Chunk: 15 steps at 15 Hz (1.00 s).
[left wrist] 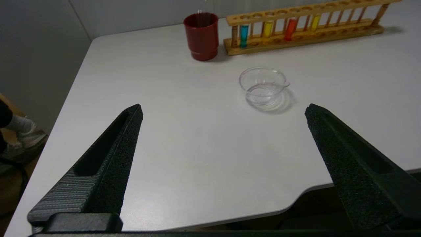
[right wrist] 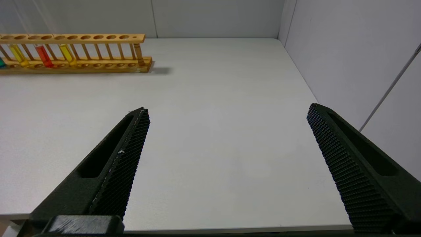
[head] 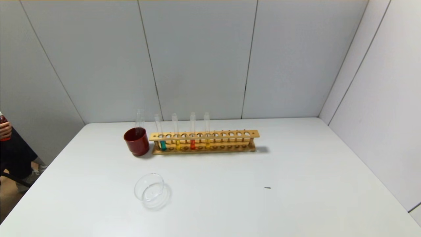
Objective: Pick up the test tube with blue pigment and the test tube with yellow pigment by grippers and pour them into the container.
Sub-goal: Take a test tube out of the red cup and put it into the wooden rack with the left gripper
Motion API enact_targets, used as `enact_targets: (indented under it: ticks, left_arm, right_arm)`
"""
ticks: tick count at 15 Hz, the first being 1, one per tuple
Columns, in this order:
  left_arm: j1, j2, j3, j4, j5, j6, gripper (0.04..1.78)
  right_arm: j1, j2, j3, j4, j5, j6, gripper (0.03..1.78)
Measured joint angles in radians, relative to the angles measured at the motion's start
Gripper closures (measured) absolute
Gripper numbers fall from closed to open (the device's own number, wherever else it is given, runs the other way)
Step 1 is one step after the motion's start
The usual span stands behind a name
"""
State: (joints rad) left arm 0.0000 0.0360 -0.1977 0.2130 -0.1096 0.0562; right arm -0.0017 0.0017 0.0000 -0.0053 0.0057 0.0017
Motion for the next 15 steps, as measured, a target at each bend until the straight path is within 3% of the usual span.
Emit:
enact_targets:
  ticks: [3,8,15]
  left_arm:
    - [0.0,0.172,-0.198,0.062,-0.059,0.0,0.08]
    - [-0.019,0.675,-0.531,0.011,-0.081,-0.002,0.08]
    - [-0.113,1.335,-0.727,-0.316,-0.06,0.001,0.08]
  right_arm:
    - [0.0,0.0,0.0,0.0,0.0,0.0,0.06]
    - [0.0,0.0,0.0,0.0,0.0,0.0,0.06]
    - [0.0,0.0,0.0,0.0,-0.001,0.0,0.06]
